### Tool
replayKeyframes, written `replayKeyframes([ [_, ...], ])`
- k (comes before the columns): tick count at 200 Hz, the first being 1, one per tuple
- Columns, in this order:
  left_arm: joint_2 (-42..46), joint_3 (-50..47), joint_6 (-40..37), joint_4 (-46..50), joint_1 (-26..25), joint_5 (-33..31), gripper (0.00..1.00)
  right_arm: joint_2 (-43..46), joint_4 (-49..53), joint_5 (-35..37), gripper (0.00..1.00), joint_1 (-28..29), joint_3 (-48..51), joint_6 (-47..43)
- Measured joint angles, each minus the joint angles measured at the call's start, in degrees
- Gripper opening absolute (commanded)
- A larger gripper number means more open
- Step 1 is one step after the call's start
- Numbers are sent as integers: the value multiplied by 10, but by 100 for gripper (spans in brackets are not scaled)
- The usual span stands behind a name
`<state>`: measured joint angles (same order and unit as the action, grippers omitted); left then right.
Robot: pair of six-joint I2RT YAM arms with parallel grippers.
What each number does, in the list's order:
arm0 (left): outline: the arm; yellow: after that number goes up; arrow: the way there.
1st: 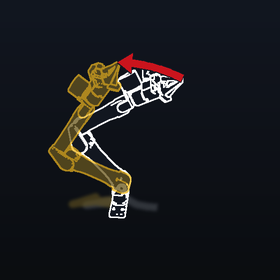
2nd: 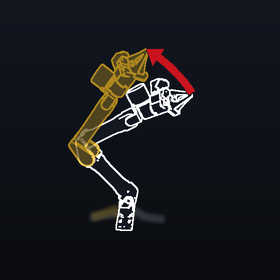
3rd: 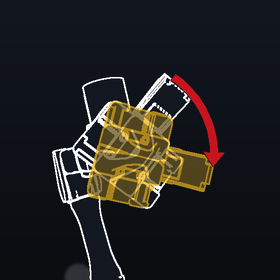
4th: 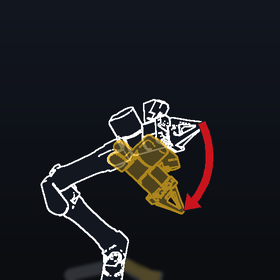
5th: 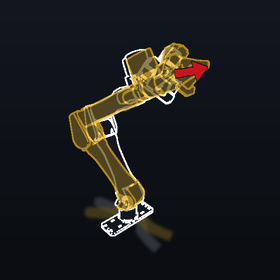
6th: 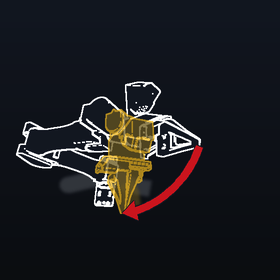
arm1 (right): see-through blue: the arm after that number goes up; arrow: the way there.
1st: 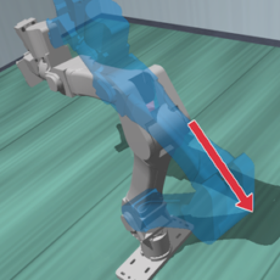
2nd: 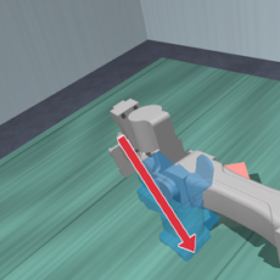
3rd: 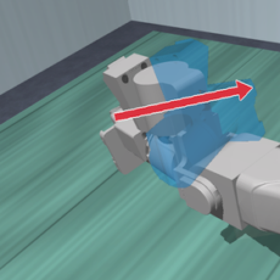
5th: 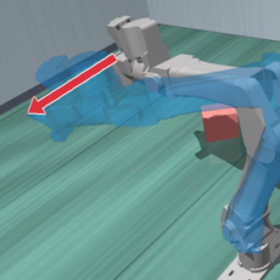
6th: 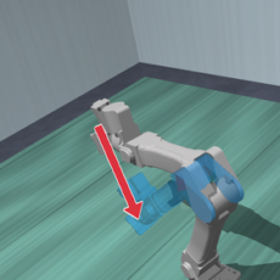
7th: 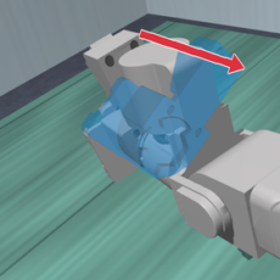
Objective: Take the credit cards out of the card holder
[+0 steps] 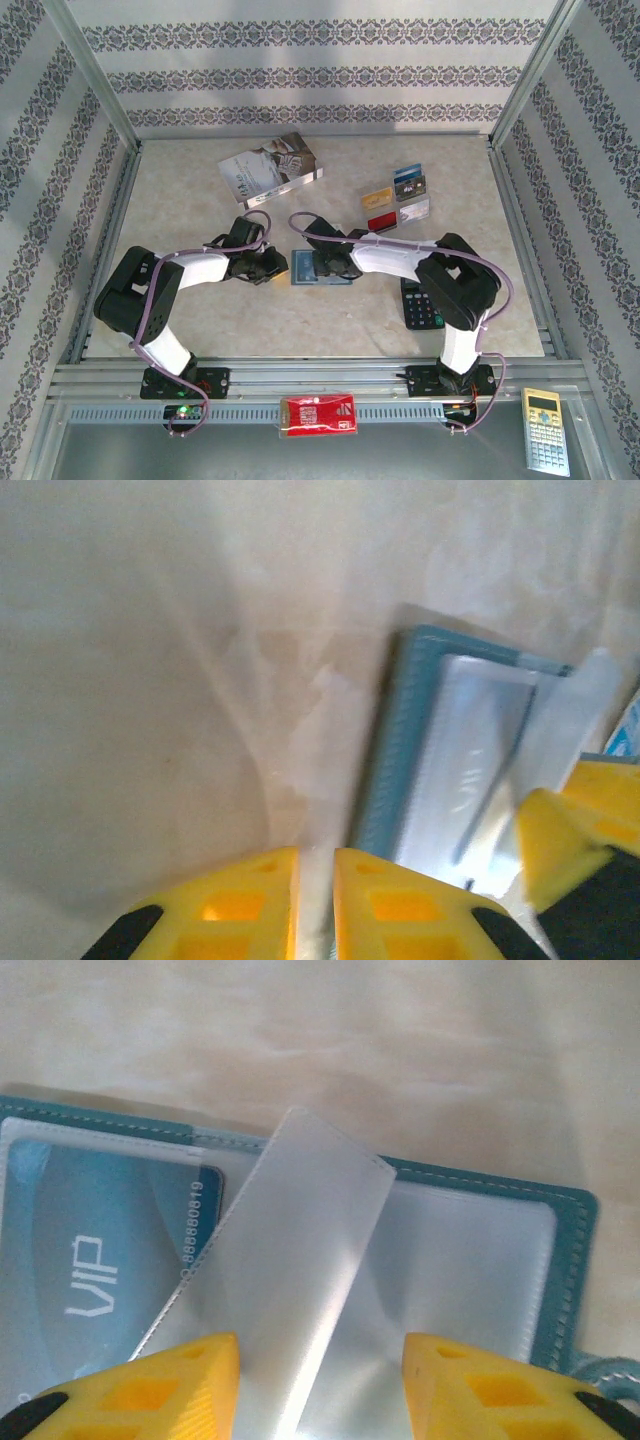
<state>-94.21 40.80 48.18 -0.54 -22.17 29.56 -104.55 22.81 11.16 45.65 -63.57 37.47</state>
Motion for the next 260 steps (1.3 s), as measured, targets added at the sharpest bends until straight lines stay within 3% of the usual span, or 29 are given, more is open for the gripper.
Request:
replayKeyframes([
  [71, 4, 35, -22, 43, 0, 0, 16, 112, 7, 57, 47, -33, 58, 32],
  [111, 24, 50, -28, 48, -11, 0, 16, 113, -14, 8, 50, -31, 56, 16],
  [142, 24, 52, -27, 48, -15, 1, 17, 109, -29, -21, 47, -27, 44, 12],
  [168, 23, 54, -27, 48, -17, 2, 17, 109, -60, -82, 40, -40, 49, 14],
  [213, -8, 89, -27, 47, -44, 2, 17, 95, -167, -236, 29, -110, 107, 36],
  [260, -39, 114, -23, 47, -67, -26, 15, 82, -219, -320, 21, -144, 137, 45],
])
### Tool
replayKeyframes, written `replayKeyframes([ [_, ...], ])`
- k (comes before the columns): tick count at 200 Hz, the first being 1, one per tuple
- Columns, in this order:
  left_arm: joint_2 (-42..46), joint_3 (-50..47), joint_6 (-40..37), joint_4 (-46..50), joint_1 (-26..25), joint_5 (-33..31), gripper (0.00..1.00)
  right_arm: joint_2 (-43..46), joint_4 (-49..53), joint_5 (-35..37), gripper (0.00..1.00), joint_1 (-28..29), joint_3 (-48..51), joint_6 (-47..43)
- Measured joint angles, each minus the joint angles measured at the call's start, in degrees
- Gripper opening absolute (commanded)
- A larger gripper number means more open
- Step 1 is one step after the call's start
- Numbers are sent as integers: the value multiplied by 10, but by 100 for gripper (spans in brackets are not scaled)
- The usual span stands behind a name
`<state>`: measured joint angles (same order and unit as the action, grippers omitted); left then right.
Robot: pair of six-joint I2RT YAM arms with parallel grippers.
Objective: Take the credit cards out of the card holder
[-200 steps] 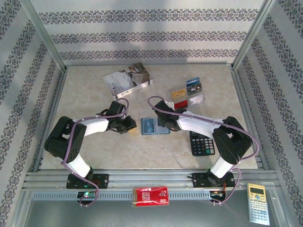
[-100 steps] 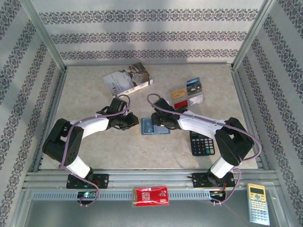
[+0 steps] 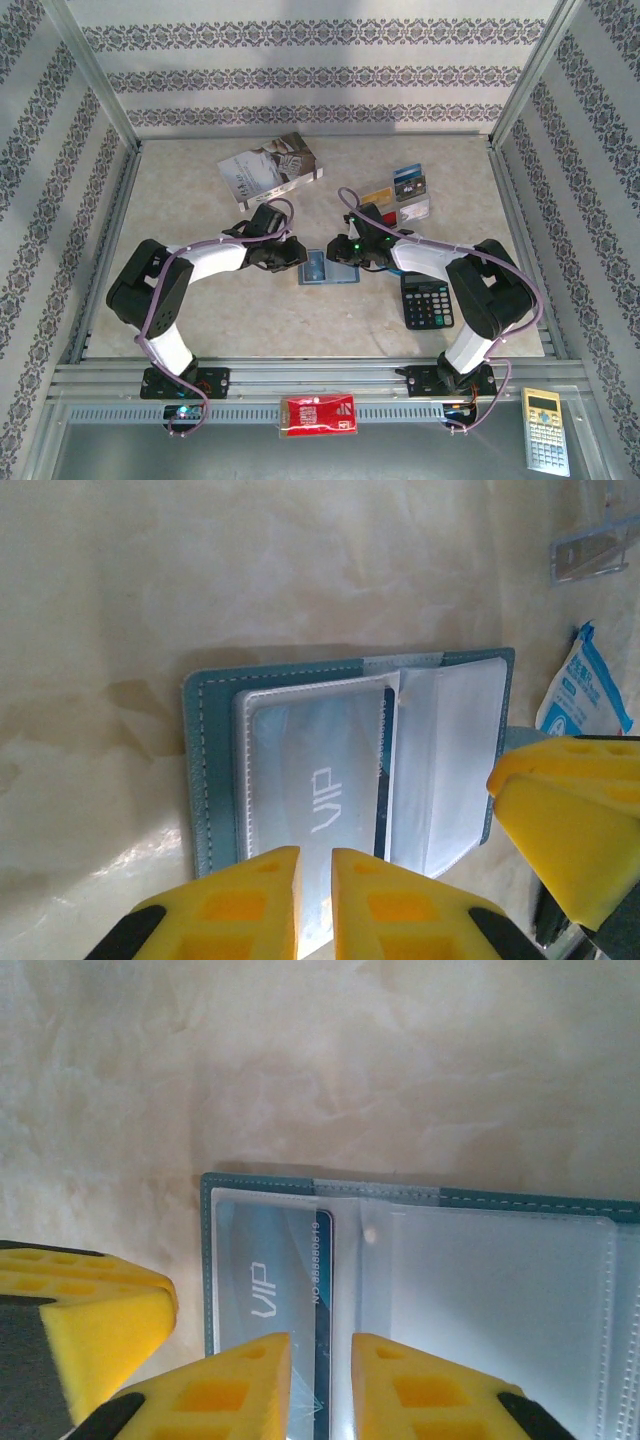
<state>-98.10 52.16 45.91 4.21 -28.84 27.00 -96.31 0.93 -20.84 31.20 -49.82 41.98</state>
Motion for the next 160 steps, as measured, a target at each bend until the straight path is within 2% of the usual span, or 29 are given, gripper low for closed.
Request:
replayKeyframes([
  [67, -31, 10, 15, 0, -8, -22, 14, -41, -36, -64, 15, -10, 2, -1],
  [160, -35, 9, 26, 0, -9, -34, 11, -73, -49, -95, 15, -10, 2, -1],
])
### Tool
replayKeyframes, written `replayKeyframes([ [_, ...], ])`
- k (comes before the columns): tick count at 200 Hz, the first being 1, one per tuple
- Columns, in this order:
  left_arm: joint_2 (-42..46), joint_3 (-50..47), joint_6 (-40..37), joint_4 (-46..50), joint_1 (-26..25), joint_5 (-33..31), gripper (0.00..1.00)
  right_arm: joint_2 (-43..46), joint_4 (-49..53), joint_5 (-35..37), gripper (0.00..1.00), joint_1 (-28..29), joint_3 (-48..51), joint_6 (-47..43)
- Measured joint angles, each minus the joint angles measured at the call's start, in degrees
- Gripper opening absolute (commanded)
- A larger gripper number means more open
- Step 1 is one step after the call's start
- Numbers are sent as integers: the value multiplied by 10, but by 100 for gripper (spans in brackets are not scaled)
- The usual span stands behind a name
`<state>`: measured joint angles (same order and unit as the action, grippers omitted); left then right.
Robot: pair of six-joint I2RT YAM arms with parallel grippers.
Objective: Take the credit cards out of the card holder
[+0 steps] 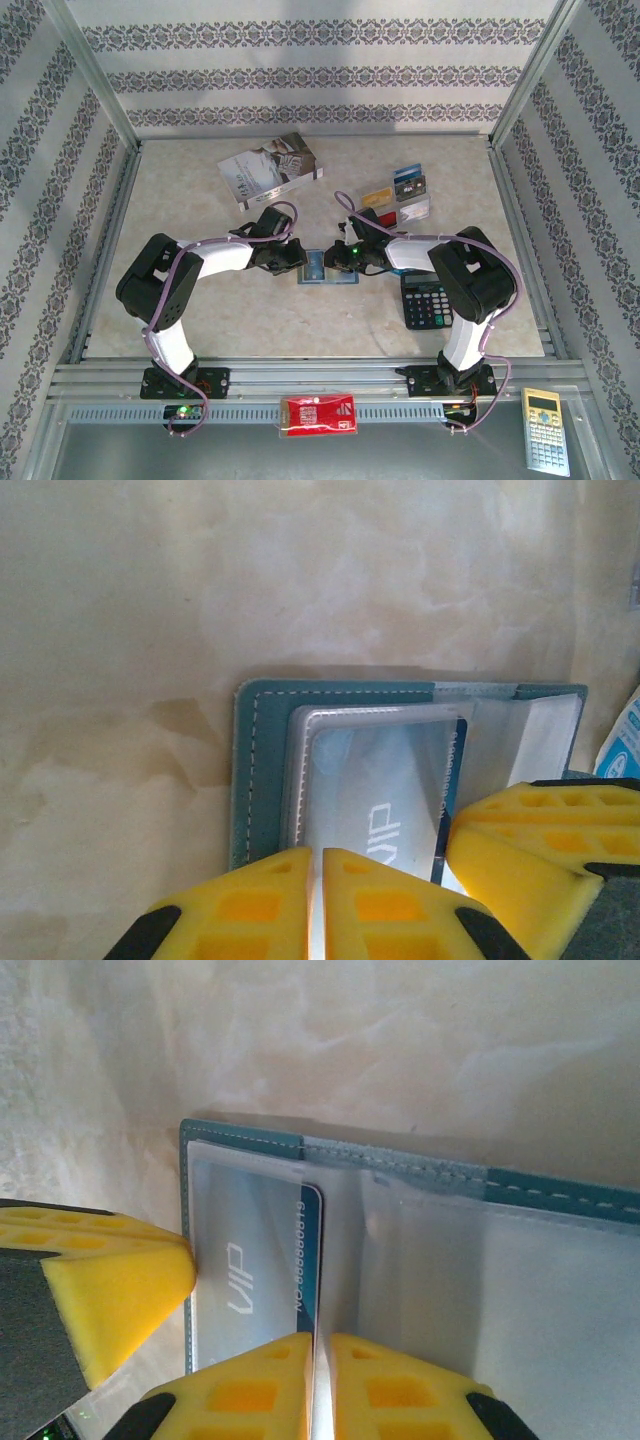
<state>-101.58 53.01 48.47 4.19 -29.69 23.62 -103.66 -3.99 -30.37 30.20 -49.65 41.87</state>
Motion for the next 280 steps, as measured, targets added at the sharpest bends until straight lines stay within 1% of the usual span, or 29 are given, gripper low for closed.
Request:
replayKeyframes([
  [89, -1, -2, 0, 0, 0, -3, 8, -2, -16, -12, 15, -1, 0, 0],
  [205, -1, -4, 0, -4, 0, -1, 8, -16, -43, -32, 14, -5, 0, 9],
  [247, -1, -6, -1, -7, 0, -1, 8, -18, -56, -32, 9, -7, 2, 15],
  [280, 0, -6, -4, -7, 0, -2, 8, -18, -63, -32, 9, -8, 7, 15],
])
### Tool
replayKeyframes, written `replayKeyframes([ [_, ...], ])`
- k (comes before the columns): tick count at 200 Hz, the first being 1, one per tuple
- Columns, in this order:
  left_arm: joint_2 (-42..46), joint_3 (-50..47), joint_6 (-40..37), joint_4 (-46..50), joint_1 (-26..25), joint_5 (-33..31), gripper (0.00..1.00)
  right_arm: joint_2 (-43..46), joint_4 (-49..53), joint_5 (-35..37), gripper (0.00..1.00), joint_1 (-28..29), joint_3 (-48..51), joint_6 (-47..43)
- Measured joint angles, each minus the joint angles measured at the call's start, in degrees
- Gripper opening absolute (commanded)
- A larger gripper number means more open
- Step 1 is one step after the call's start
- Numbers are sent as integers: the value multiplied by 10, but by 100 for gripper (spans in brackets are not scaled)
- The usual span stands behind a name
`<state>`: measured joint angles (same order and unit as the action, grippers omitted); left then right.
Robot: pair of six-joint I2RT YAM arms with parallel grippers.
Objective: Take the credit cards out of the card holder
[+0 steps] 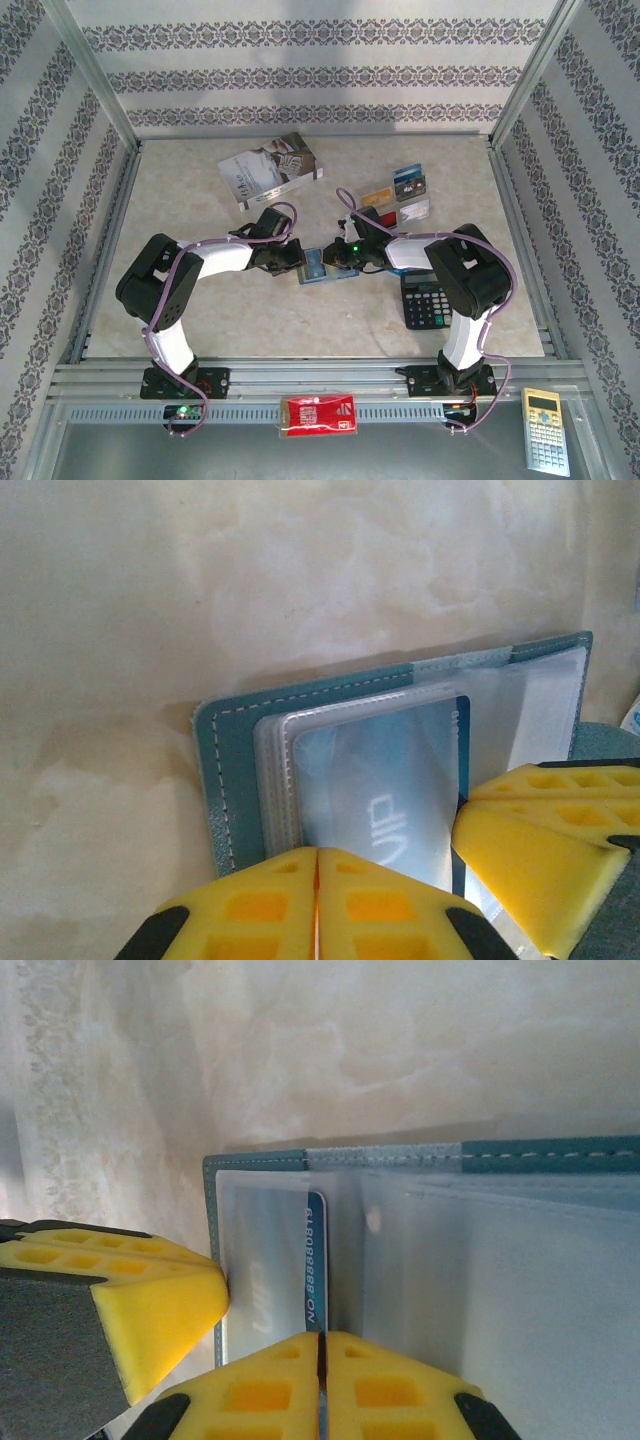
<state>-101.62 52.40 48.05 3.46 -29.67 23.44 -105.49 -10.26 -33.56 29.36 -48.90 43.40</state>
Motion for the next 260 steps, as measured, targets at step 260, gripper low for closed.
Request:
replayKeyframes([
  [260, 13, 43, -53, 70, 0, 3, 20, 46, 23, 51, 1, 0, 26, -18],
])
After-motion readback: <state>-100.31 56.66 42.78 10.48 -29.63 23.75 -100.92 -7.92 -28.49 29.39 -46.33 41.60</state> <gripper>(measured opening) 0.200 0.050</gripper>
